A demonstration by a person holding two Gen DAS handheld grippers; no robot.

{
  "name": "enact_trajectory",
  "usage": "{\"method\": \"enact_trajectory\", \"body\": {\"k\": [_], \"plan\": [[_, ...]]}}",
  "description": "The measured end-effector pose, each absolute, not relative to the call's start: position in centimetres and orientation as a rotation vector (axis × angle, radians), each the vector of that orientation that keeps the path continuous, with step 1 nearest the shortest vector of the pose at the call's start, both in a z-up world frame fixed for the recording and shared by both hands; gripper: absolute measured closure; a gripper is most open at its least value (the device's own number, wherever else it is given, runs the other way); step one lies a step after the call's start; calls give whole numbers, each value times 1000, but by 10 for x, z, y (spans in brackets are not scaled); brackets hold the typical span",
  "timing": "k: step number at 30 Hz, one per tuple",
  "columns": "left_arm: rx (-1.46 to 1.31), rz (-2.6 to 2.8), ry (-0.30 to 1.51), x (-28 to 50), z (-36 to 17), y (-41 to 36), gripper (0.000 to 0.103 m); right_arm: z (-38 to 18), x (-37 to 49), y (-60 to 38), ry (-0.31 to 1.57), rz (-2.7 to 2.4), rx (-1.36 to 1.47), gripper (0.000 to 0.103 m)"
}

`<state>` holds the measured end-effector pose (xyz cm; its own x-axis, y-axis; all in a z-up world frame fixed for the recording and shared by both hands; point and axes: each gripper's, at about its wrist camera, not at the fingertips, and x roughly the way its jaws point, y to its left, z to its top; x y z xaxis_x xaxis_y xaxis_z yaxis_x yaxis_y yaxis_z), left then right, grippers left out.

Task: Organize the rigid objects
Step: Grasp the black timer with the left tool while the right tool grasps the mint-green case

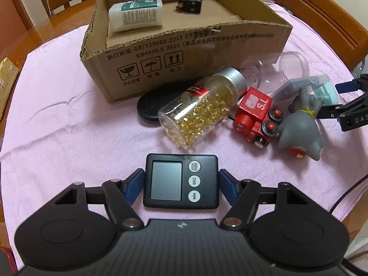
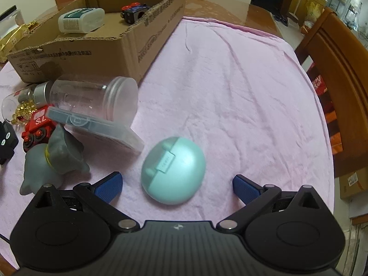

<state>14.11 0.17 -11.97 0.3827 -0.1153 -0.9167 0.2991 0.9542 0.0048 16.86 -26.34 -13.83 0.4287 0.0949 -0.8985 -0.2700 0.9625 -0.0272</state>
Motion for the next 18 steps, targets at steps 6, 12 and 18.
{"method": "enact_trajectory", "body": {"k": [6, 12, 18], "plan": [[159, -227, 1172, 144, -121, 2, 34, -131, 169, -258, 1087, 209, -193, 21], [161, -224, 1177, 145, -122, 1, 33, -129, 172, -243, 1092, 169, -147, 31], [160, -221, 1182, 145, -121, 2, 33, -129, 172, -250, 1075, 219, -148, 37]]}}
